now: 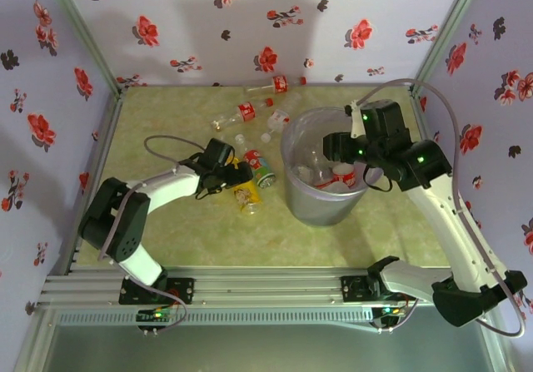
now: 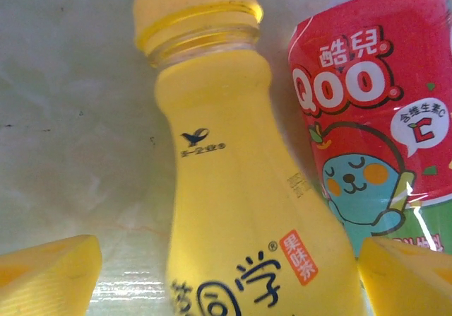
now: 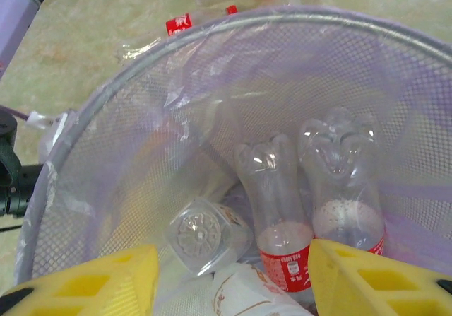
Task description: Put the plastic bottles in the bin
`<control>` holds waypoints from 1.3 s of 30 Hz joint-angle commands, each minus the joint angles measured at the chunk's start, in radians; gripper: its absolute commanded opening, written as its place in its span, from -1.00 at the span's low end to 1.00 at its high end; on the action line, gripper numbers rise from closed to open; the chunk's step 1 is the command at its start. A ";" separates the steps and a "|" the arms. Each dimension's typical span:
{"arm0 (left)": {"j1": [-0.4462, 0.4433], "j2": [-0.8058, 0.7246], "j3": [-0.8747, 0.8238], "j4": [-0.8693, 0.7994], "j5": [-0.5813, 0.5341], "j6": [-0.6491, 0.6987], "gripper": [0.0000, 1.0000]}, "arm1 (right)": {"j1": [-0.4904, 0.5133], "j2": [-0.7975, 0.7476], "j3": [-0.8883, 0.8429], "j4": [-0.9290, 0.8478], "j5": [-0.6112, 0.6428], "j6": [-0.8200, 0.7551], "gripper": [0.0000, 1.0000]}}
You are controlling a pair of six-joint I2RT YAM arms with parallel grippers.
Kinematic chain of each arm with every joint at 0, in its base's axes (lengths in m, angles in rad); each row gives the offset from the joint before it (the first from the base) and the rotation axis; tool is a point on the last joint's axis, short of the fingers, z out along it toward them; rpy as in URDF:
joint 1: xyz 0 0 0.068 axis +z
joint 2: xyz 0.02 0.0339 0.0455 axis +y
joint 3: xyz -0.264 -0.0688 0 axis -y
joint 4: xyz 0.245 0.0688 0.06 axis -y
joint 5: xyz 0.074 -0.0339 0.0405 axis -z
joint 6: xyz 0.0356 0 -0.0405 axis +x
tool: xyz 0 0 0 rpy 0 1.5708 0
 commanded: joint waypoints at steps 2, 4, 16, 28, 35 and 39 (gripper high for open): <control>-0.006 0.022 0.007 -0.017 -0.038 0.018 0.70 | -0.005 -0.013 -0.026 0.022 0.049 -0.008 0.21; -0.006 0.020 0.002 -0.010 -0.040 0.016 0.62 | -0.005 -0.020 -0.034 0.022 0.051 -0.010 0.23; -0.002 -0.074 0.012 -0.013 -0.063 0.014 0.36 | -0.005 -0.046 -0.069 0.027 0.031 -0.009 0.27; 0.064 -0.286 0.086 -0.150 -0.036 0.070 0.08 | -0.003 -0.033 0.009 -0.024 0.008 -0.013 0.26; 0.101 -0.378 0.159 -0.120 0.102 0.051 -0.09 | 0.180 0.047 0.111 0.071 -0.020 0.021 0.23; 0.127 -0.391 0.213 -0.081 0.179 0.038 -0.17 | 0.283 0.139 0.181 0.134 -0.069 0.017 0.24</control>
